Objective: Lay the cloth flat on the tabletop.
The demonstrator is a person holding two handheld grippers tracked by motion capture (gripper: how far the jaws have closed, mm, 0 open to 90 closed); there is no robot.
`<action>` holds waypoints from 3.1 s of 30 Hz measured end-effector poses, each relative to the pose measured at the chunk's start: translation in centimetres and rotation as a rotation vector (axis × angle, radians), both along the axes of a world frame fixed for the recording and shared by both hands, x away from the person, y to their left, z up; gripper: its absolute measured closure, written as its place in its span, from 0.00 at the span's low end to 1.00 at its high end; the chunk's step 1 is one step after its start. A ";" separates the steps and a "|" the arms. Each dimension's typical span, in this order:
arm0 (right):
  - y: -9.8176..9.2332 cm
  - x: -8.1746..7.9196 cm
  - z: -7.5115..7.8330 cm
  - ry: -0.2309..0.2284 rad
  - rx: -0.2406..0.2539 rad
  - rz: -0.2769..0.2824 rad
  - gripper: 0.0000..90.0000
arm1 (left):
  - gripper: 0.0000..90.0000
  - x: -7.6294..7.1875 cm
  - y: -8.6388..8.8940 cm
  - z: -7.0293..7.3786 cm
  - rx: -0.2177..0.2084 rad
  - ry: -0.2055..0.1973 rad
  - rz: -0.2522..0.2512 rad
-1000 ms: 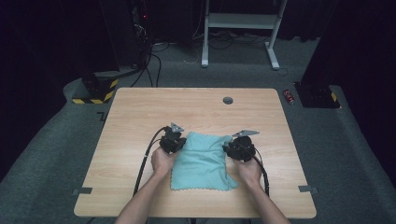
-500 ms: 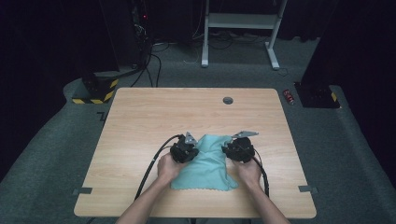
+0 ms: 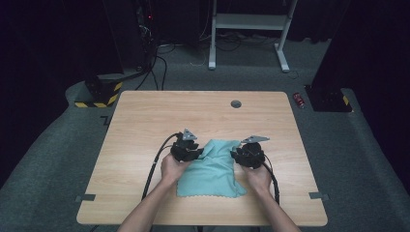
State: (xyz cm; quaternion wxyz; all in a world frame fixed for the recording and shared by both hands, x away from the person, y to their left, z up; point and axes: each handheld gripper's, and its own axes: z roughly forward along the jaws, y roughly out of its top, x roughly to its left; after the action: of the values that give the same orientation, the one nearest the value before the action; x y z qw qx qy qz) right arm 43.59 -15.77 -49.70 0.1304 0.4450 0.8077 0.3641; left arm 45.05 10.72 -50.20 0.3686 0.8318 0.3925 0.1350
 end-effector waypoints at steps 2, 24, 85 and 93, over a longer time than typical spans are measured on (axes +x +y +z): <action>0.0 -0.1 0.0 0.005 0.000 -0.001 0.71 | 0.68 0.2 -0.7 -0.5 0.001 0.003 0.001; 0.5 -0.5 -0.9 0.012 -0.028 0.028 0.71 | 0.89 0.2 -2.7 -0.5 0.065 -0.052 -0.049; 1.8 2.7 -1.5 0.026 -0.078 -0.065 0.95 | 0.57 -3.4 5.0 -1.8 0.050 -0.049 0.186; 2.4 3.0 0.2 -0.015 -0.140 -0.033 0.99 | 0.53 -3.8 5.4 -2.4 0.014 -0.089 0.195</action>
State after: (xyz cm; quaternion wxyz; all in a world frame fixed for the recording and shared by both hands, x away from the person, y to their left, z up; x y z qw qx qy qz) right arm 46.54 -13.34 -49.50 0.1735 0.4452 0.8228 0.3078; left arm 41.28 16.10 -52.63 0.3648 0.7855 0.4537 0.2100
